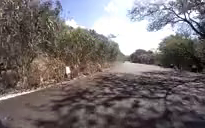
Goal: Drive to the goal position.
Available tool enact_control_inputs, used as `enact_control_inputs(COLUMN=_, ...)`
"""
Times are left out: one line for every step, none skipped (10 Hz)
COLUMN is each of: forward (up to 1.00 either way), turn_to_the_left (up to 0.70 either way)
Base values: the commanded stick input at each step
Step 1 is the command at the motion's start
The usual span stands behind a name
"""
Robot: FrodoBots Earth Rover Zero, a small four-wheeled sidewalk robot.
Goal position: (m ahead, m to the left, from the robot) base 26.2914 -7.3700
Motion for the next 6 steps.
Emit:
enact_control_inputs(forward=0.50, turn_to_the_left=0.00)
enact_control_inputs(forward=0.50, turn_to_the_left=0.00)
enact_control_inputs(forward=0.50, turn_to_the_left=0.00)
enact_control_inputs(forward=0.50, turn_to_the_left=0.00)
enact_control_inputs(forward=0.50, turn_to_the_left=0.00)
enact_control_inputs(forward=0.50, turn_to_the_left=0.00)
